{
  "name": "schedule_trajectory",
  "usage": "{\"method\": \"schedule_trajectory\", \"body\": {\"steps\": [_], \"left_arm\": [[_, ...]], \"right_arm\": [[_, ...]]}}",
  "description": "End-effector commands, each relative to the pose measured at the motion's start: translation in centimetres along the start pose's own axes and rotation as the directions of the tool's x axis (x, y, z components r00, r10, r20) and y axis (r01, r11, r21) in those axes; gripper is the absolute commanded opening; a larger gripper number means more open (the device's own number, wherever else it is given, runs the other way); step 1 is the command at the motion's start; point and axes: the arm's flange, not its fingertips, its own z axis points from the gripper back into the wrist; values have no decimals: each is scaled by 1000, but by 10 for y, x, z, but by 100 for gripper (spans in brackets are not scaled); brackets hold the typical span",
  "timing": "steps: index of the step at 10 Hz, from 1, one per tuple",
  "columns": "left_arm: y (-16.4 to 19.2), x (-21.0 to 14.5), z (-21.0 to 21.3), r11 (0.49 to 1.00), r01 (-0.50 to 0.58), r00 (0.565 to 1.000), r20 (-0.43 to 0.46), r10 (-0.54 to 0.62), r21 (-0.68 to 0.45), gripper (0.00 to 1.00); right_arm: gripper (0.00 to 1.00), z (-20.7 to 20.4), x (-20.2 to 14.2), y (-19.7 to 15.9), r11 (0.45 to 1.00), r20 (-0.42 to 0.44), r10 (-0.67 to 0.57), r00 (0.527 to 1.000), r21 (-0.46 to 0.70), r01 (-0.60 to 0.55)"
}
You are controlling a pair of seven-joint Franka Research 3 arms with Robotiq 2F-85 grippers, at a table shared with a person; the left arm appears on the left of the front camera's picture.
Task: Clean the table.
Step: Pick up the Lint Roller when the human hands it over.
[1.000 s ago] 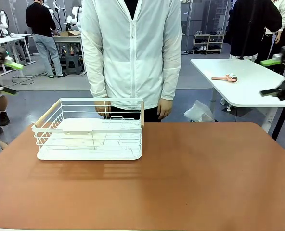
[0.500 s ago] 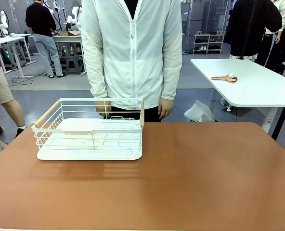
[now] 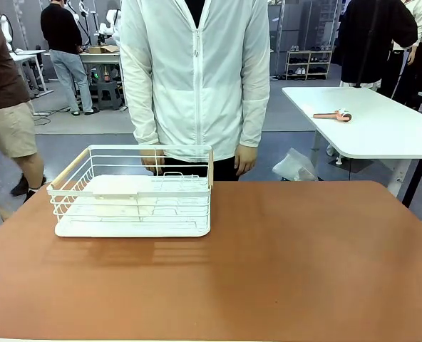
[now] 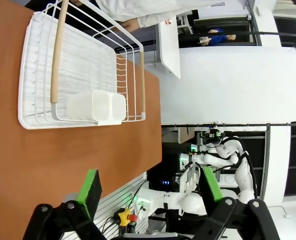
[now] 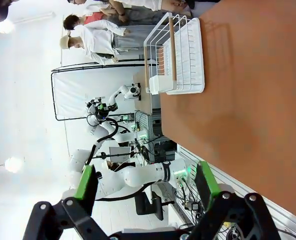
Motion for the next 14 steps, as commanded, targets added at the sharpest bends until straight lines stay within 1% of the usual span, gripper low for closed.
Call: {"method": "schedule_trajectory", "body": {"steps": [1,14], "left_arm": [[4,-2,3,1000,-8,1000,0,8,2,100],[4,-2,3,1000,-8,1000,0,8,2,100]], "right_arm": [[100,4,-1,1,1000,9,2,1000,2,-2],[100,4,-1,1,1000,9,2,1000,2,-2]]}}
